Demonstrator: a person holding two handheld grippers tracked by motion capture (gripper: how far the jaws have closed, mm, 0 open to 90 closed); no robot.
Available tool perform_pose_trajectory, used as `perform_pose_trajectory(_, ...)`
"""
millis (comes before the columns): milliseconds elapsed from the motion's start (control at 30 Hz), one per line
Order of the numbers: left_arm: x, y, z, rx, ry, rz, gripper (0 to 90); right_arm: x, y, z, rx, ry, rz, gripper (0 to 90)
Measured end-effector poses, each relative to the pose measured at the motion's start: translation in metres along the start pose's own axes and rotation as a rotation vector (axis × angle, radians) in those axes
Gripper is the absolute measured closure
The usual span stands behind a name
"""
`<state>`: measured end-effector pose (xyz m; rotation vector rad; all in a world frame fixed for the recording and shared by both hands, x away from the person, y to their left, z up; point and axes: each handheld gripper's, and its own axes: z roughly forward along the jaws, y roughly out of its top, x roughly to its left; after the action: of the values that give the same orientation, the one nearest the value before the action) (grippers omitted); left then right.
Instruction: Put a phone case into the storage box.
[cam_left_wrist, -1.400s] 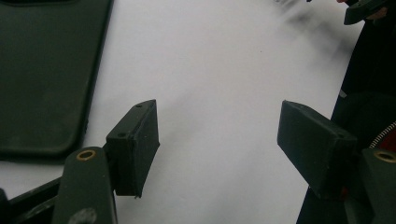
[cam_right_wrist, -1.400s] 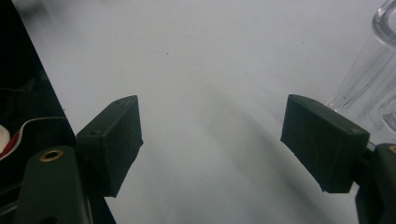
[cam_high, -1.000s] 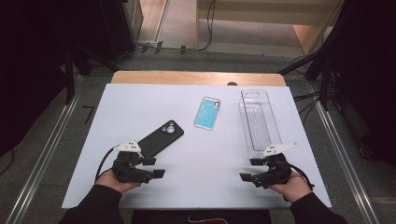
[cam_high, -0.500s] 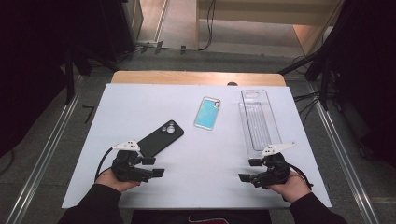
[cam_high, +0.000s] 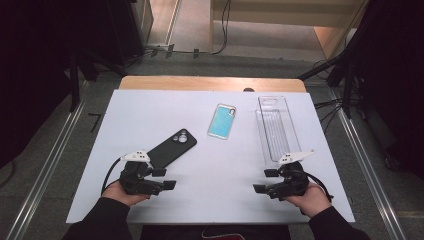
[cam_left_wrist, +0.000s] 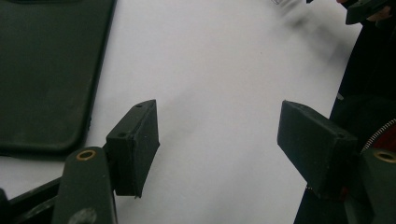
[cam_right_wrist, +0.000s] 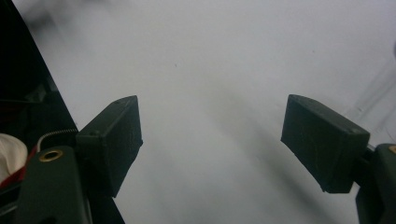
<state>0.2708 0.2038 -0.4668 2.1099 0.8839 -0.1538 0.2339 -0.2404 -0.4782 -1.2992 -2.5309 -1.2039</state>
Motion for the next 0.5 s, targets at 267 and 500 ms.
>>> perform_pose_trajectory(267, 0.0, 0.0, 0.0, -0.002, 0.0, -0.003, 29.6, 0.017, 0.023, 0.006, -0.037, 0.0, 0.008, 17.4)
perform_pose_trajectory(500, 0.0, 0.0, -0.001, -0.004, 0.003, -0.004, 29.7, 0.022, 0.042, 0.012, -0.045, -0.026, 0.038, 17.5)
